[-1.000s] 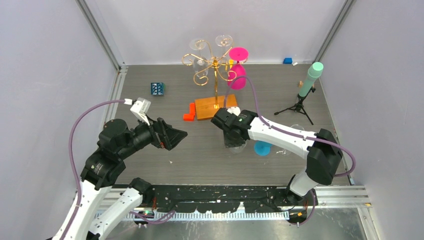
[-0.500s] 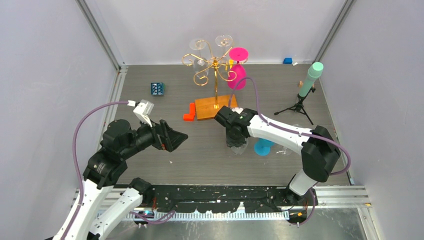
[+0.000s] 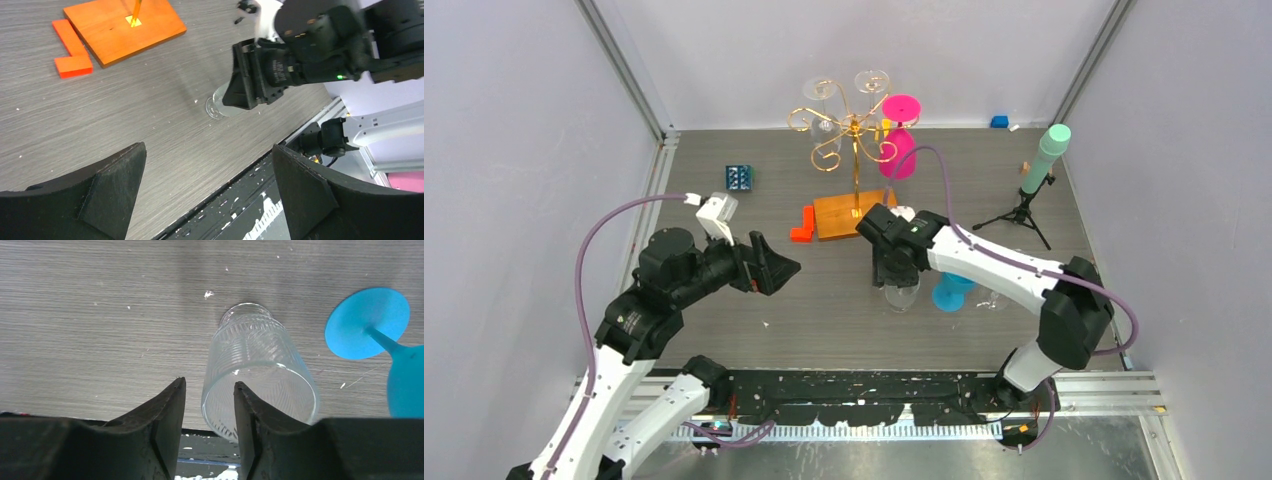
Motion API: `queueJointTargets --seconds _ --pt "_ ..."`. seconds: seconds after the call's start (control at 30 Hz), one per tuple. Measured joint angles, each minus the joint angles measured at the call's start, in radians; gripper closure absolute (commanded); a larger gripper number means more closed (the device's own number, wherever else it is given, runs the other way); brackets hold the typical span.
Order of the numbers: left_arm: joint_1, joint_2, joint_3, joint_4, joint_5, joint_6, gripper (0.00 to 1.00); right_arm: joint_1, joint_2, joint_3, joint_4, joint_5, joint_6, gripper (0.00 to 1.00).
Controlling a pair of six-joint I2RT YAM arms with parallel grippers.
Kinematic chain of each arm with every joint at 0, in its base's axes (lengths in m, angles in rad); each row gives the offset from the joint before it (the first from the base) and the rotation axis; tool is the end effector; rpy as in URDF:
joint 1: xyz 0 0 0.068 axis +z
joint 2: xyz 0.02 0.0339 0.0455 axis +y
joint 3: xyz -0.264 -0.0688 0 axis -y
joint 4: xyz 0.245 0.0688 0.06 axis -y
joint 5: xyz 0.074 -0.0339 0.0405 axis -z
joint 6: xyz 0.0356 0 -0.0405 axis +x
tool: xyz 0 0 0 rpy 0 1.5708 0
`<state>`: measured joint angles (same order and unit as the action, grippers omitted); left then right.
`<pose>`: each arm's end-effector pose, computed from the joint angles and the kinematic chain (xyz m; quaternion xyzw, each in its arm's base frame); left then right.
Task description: Take the wine glass off the wine glass rack
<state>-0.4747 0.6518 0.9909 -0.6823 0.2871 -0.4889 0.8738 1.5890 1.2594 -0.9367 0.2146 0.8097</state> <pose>0.1048 -0.0652 0.3753 0.0767 0.8096 -0.3678 0.4510 0.2039 0.2318 0.2511 -0.0153 0.9828 0.0419 0.1794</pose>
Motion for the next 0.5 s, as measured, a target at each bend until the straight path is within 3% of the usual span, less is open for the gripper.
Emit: queueJointTargets --seconds 0.3,0.5 --pt "0.0 0.031 0.057 -0.033 -0.053 0.008 0.0 0.0 -0.176 0.067 -0.033 0.016 -0.029 0.52" --pt "0.0 0.032 0.076 -0.024 -0.105 0.008 0.0 -0.018 -0.281 0.196 -0.076 -0.063 -0.153 0.43"
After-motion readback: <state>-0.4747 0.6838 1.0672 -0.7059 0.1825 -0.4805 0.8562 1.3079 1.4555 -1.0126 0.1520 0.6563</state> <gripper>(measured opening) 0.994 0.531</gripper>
